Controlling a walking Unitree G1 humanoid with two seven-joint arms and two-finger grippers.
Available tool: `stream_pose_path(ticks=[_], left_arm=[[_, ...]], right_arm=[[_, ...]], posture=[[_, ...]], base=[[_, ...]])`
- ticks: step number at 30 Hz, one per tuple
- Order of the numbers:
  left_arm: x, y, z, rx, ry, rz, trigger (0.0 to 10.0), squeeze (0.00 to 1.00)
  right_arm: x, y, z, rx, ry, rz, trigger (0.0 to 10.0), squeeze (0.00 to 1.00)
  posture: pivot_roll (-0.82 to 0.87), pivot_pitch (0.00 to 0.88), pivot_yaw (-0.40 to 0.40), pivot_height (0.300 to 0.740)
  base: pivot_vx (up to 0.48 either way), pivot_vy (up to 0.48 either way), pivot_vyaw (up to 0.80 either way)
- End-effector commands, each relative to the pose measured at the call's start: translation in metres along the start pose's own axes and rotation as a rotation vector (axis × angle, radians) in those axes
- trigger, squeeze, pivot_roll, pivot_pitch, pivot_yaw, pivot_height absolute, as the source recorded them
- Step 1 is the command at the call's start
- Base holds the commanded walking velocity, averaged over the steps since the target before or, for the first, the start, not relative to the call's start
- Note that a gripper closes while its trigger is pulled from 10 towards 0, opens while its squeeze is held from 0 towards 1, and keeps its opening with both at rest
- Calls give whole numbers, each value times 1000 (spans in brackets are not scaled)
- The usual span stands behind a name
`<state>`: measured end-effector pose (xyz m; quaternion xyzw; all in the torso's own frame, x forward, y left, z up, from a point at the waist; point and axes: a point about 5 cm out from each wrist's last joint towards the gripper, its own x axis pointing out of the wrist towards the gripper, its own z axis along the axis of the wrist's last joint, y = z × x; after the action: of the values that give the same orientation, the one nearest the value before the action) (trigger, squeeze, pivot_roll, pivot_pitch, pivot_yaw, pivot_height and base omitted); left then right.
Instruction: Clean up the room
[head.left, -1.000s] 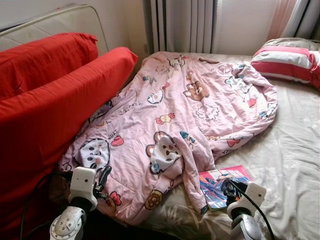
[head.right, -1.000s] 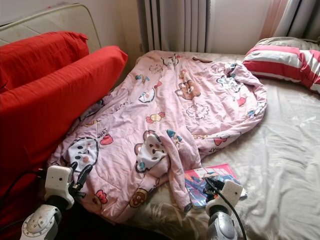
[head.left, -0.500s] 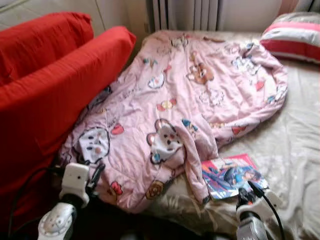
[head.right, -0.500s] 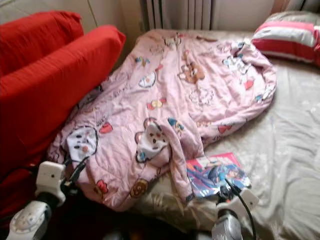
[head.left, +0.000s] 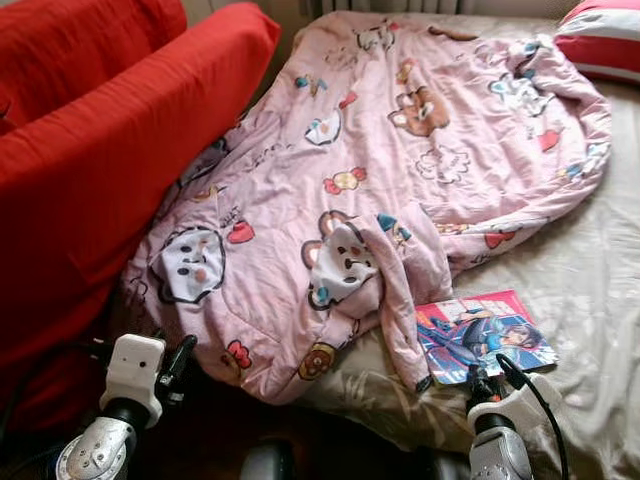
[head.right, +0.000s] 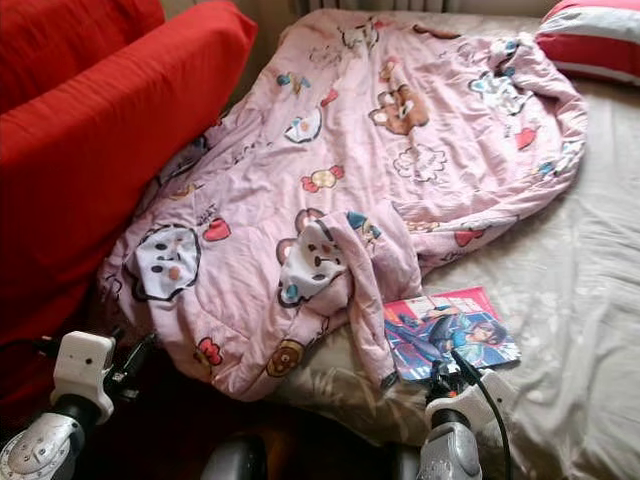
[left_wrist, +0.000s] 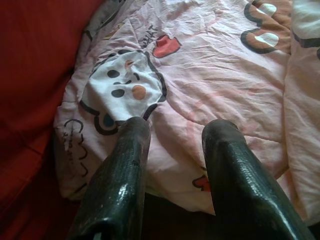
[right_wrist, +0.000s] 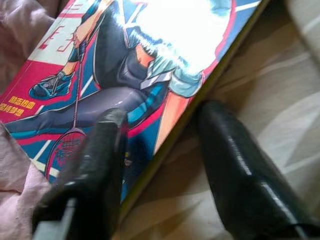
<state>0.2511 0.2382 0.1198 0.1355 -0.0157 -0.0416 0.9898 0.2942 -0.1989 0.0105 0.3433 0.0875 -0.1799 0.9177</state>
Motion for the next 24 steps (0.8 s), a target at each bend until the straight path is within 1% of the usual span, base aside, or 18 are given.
stream_pose_path(ticks=[1, 2, 3, 4, 11, 13, 14, 15, 18, 20, 23, 24], left_arm=[[-8, 9, -4, 13, 35, 20, 10000, 0], [-8, 9, -3, 14, 36, 21, 10000, 0], [-9, 9, -3, 15, 37, 21, 10000, 0], [-10, 10, -3, 18, 40, 22, 10000, 0], [-14, 11, -2, 26, 47, 23, 10000, 0], [-17, 11, -2, 34, 54, 17, 10000, 0], [-18, 11, -2, 37, 57, 14, 10000, 0], [-18, 11, -2, 37, 57, 14, 10000, 0], [-19, 12, -1, 41, 59, 13, 10000, 0], [-20, 13, -1, 44, 61, 14, 10000, 0], [-21, 14, -1, 50, 68, 18, 10000, 0], [-22, 14, -2, 50, 70, 20, 10000, 0]], right_arm=[[-5, -4, -10, 13, 38, -23, 10000, 984], [-5, -4, -11, 14, 39, -24, 10000, 984], [-5, -3, -11, 18, 43, -24, 10000, 137], [-5, -3, -12, 26, 48, -25, 10000, 0], [-5, 0, -16, 85, 66, -18, 10000, 0], [-5, 1, -20, 170, 88, -10, 10000, 0], [-5, 3, -22, 244, 98, -2, 10000, 0], [-5, 3, -22, 244, 98, -2, 10000, 0], [-5, 5, -24, 323, 110, 5, 10000, 0], [-4, 7, -25, 359, 116, 16, 10000, 0], [-3, 13, -24, 370, 118, 40, 10000, 0], [-1, 16, -23, 371, 115, 55, 6039, 0]], posture=[[165, 336, 110, 616], [165, 336, 110, 616], [169, 341, 110, 616], [172, 344, 112, 616], [182, 355, 121, 616], [186, 360, 126, 616], [191, 363, 129, 616], [191, 363, 129, 616], [202, 364, 132, 616], [207, 364, 133, 616], [207, 364, 133, 616], [212, 361, 131, 616]], base=[[0, 0, 0], [0, 0, 0], [0, 0, 0], [0, 0, 0], [0, 0, 0], [0, 0, 0], [0, 0, 0], [0, 0, 0], [0, 0, 0], [0, 0, 0], [0, 0, 0], [0, 0, 0]])
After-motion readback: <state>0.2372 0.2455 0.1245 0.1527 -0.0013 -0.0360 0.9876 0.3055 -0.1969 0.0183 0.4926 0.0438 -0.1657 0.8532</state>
